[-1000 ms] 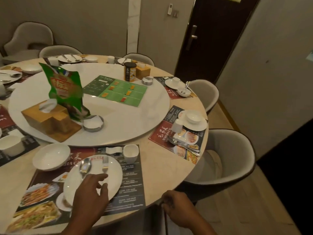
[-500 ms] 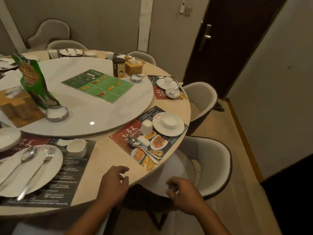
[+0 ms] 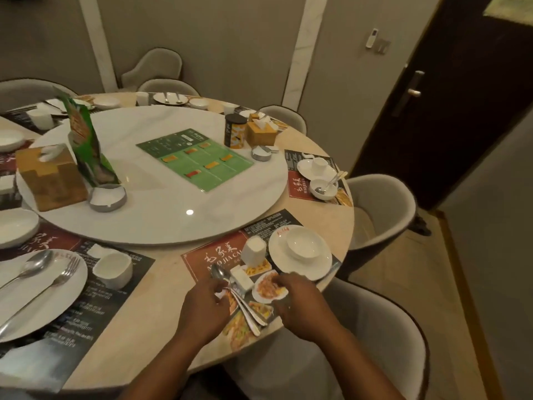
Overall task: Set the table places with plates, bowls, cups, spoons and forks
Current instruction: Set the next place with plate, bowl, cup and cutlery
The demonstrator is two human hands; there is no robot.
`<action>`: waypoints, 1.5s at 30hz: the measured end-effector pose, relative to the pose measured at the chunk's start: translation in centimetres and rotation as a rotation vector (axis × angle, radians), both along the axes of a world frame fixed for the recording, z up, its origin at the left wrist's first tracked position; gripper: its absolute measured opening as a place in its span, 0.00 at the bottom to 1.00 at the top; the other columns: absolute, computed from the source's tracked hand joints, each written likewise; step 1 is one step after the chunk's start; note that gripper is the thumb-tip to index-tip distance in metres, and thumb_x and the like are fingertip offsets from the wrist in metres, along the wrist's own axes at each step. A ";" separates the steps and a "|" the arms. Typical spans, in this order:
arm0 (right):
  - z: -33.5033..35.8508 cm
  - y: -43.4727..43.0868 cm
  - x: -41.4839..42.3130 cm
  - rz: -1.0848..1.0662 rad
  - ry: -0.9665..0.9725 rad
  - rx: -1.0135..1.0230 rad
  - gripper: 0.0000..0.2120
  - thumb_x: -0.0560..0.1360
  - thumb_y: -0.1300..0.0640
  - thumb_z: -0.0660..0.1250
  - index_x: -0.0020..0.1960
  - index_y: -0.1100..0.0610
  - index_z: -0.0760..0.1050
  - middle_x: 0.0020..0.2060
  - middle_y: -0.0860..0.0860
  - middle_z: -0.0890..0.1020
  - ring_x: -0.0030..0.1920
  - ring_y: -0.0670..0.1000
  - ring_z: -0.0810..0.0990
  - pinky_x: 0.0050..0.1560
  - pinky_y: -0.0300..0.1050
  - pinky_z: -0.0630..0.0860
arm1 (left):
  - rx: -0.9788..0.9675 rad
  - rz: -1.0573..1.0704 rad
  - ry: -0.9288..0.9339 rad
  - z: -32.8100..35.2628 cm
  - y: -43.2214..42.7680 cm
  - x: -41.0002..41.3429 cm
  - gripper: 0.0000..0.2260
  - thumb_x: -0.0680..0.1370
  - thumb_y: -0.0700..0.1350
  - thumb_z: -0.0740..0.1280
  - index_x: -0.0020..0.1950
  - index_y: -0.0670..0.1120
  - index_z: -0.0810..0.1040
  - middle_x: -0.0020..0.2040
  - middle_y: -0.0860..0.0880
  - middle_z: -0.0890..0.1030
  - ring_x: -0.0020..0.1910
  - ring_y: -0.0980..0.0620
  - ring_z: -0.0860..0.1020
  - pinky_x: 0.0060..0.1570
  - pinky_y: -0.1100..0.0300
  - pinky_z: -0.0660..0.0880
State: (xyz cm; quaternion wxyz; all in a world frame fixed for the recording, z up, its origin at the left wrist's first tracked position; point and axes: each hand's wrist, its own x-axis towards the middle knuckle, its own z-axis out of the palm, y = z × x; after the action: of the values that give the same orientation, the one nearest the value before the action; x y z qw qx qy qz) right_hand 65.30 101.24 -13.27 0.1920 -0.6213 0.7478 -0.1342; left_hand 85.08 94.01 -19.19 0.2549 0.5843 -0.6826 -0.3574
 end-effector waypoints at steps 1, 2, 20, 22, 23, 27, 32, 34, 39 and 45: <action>0.0 -1.9 -0.3 0.027 0.032 -0.009 0.24 0.75 0.50 0.69 0.70 0.46 0.69 0.66 0.46 0.74 0.64 0.49 0.72 0.64 0.47 0.73 | 0.007 0.010 -0.007 -0.2 -1.1 -0.7 0.13 0.74 0.43 0.70 0.57 0.53 0.80 0.54 0.53 0.82 0.44 0.57 0.78 0.40 0.62 0.73; -0.1 -3.7 -0.7 0.055 0.072 -0.024 0.27 0.75 0.52 0.69 0.72 0.46 0.66 0.68 0.47 0.71 0.66 0.50 0.69 0.65 0.48 0.71 | 0.016 0.022 -0.018 -0.3 -2.2 -1.5 0.13 0.74 0.42 0.69 0.58 0.52 0.80 0.54 0.53 0.82 0.45 0.56 0.78 0.42 0.61 0.74; -5.7 -22.3 -6.5 0.571 -0.031 0.136 0.32 0.69 0.57 0.76 0.70 0.50 0.69 0.66 0.53 0.72 0.64 0.55 0.71 0.62 0.47 0.70 | 0.097 0.283 -0.025 -1.5 -10.0 -8.1 0.17 0.76 0.49 0.70 0.64 0.52 0.75 0.61 0.51 0.79 0.58 0.50 0.77 0.56 0.52 0.76; -4.5 -22.9 -8.4 0.493 -0.230 0.046 0.31 0.68 0.54 0.78 0.67 0.47 0.69 0.61 0.49 0.75 0.58 0.50 0.74 0.53 0.38 0.72 | 0.209 0.370 0.220 0.1 -10.8 -10.3 0.05 0.79 0.51 0.66 0.55 0.56 0.78 0.54 0.53 0.81 0.54 0.50 0.80 0.49 0.53 0.77; -3.9 -23.2 -9.5 0.465 -0.335 0.016 0.30 0.68 0.52 0.79 0.65 0.46 0.69 0.58 0.47 0.76 0.55 0.48 0.76 0.48 0.36 0.73 | 0.302 0.400 0.396 0.9 -11.2 -11.6 0.06 0.80 0.53 0.63 0.53 0.56 0.79 0.52 0.51 0.83 0.52 0.48 0.81 0.48 0.52 0.78; -2.5 -24.8 -14.4 0.382 -0.535 -0.025 0.29 0.65 0.46 0.80 0.59 0.44 0.67 0.54 0.44 0.77 0.50 0.47 0.79 0.45 0.43 0.81 | 0.559 0.453 0.954 4.0 -13.9 -17.5 0.14 0.81 0.51 0.62 0.59 0.43 0.78 0.54 0.39 0.84 0.52 0.40 0.83 0.50 0.46 0.80; -2.3 -27.5 -20.5 0.466 -0.332 -0.100 0.38 0.63 0.42 0.79 0.67 0.43 0.65 0.59 0.44 0.77 0.55 0.46 0.78 0.52 0.47 0.80 | 0.262 0.515 0.488 4.1 -16.7 -24.6 0.30 0.67 0.59 0.75 0.67 0.51 0.74 0.56 0.50 0.82 0.51 0.50 0.83 0.51 0.48 0.81; -2.5 -28.8 -21.9 0.483 -0.279 -0.123 0.37 0.62 0.42 0.79 0.66 0.43 0.66 0.58 0.43 0.78 0.55 0.47 0.78 0.53 0.49 0.79 | 0.149 0.488 0.282 4.2 -17.3 -26.8 0.38 0.62 0.63 0.75 0.70 0.57 0.69 0.57 0.55 0.80 0.53 0.53 0.81 0.54 0.50 0.79; -6.0 -31.4 -25.6 0.421 -0.394 -0.083 0.33 0.64 0.48 0.79 0.63 0.43 0.67 0.53 0.41 0.78 0.52 0.44 0.78 0.50 0.45 0.80 | 0.088 0.475 0.223 2.7 -18.1 -27.8 0.35 0.69 0.60 0.75 0.72 0.57 0.66 0.58 0.55 0.79 0.54 0.57 0.80 0.55 0.51 0.79; -9.8 -32.3 -27.6 0.449 -0.367 0.026 0.34 0.66 0.50 0.80 0.66 0.43 0.66 0.59 0.40 0.75 0.58 0.43 0.74 0.52 0.34 0.71 | 0.109 0.612 0.055 -0.9 -14.7 -24.0 0.23 0.74 0.47 0.72 0.68 0.51 0.72 0.57 0.53 0.80 0.52 0.54 0.80 0.56 0.50 0.78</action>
State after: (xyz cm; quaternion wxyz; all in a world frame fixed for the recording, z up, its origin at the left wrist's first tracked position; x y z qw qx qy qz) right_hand 37.72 68.92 -23.11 0.3568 -0.7342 0.5459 -0.1889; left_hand 61.07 79.34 -20.14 0.3372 0.7655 -0.4478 -0.3159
